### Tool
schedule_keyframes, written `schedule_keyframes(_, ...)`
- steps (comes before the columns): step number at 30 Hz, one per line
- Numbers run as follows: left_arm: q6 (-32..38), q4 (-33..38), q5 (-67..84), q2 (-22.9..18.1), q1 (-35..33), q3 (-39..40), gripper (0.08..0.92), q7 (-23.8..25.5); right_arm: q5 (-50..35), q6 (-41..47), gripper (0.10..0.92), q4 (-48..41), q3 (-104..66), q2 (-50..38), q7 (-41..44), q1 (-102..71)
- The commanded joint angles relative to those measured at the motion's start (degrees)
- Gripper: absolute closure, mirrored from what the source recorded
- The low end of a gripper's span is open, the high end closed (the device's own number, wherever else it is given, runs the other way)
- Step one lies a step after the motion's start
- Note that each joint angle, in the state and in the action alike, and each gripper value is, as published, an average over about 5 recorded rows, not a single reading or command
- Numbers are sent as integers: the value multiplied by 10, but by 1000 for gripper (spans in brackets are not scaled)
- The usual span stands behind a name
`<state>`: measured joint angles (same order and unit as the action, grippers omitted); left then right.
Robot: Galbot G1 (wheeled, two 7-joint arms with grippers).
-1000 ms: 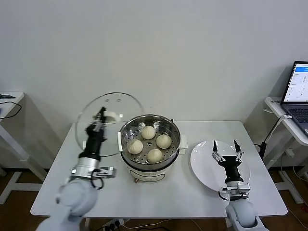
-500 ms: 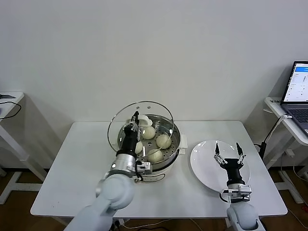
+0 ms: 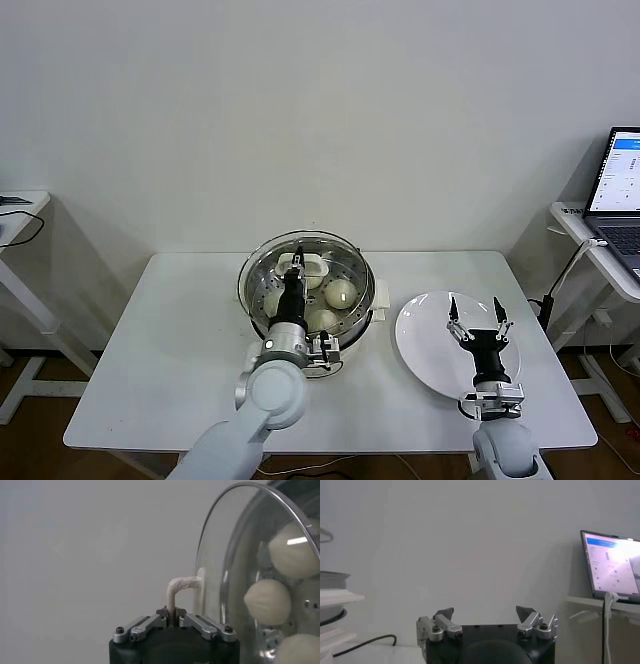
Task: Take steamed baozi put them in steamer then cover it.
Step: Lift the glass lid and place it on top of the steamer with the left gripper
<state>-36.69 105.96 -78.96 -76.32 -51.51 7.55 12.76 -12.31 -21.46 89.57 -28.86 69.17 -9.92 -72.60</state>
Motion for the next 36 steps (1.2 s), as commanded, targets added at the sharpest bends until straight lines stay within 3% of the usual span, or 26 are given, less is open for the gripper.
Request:
schedule_keyframes(1, -9, -27, -28, -22, 8, 13, 810, 11, 1, -2, 203, -6, 0, 2, 2, 1)
schedule_keyframes(12, -8, -36, -12, -33, 4, 11, 810, -20, 5, -4, 203, -12, 4, 3, 4, 6)
schedule_keyframes(36, 2, -65, -34, -42, 4, 4, 810, -22, 4, -5, 203, -14, 2, 0, 5, 7)
